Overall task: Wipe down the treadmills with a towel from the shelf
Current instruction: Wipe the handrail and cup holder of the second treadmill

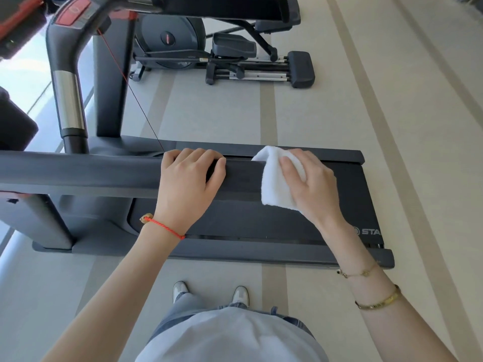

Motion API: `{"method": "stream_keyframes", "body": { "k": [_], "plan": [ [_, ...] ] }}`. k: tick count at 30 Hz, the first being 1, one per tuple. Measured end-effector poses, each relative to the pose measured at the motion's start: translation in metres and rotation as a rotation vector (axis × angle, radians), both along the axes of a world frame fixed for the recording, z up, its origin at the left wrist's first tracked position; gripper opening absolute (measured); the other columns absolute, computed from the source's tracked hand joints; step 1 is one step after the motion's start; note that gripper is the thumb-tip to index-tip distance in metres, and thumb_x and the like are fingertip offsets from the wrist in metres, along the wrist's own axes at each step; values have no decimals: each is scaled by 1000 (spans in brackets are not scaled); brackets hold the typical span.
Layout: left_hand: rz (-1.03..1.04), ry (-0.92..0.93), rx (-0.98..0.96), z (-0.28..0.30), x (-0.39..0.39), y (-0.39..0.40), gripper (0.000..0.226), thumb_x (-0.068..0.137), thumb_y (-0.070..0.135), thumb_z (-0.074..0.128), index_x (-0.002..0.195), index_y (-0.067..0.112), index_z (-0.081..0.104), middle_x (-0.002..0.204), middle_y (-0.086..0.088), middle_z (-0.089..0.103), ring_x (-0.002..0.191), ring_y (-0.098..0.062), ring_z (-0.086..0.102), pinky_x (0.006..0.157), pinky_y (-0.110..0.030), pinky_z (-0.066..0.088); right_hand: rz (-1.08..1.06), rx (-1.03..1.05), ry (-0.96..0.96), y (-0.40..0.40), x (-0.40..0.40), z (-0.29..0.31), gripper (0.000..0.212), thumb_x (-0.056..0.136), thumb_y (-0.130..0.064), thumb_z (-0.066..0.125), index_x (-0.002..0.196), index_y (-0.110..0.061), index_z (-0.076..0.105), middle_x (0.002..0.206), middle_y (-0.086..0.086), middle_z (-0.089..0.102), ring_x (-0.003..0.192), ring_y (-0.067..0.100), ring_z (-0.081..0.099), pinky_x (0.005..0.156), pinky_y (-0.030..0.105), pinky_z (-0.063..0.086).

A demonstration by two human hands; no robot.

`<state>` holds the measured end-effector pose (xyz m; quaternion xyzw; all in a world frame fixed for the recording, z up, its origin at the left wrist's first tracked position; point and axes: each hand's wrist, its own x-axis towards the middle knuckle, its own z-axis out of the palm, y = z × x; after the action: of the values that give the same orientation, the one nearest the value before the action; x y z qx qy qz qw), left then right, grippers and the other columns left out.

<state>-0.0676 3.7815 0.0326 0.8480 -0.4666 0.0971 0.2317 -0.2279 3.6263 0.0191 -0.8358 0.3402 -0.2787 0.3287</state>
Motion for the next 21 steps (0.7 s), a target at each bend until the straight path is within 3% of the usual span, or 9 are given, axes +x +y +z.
{"method": "stream_keyframes", "body": {
  "k": [3,7,11,15,21],
  "plan": [
    [-29,41,-12,1,1,2,29,102,30,42,97,19,69,89,6,70,88,-22,62,95,-36,34,107,-298,123,5,10,8,40,93,-52,38,106,-26,66,100,-6,63,85,18,58,78,37,44],
    [-16,86,-59,3,7,14,22,100,26,49,103,17,69,99,5,69,102,-23,58,98,-35,34,220,-569,326,18,35,17,54,96,-59,30,115,-23,64,99,-2,65,83,25,58,79,39,42],
    [-50,124,-97,2,19,36,18,98,14,56,110,11,69,107,1,69,107,-25,57,98,-35,40,323,-646,434,39,66,23,75,91,-72,19,124,-19,58,98,1,64,82,26,57,77,40,44],
    [-28,162,-173,5,37,61,21,97,7,55,113,6,69,111,-2,69,109,-25,58,93,-41,48,361,-708,418,60,95,22,68,94,-67,25,127,-17,58,97,3,64,80,26,57,75,40,46],
    [68,79,-214,13,79,124,22,97,8,56,114,8,69,113,-3,69,111,-25,60,98,-44,47,309,-806,316,99,139,16,59,101,-56,26,118,-14,64,89,4,64,71,26,57,66,40,49]
  ]
}}
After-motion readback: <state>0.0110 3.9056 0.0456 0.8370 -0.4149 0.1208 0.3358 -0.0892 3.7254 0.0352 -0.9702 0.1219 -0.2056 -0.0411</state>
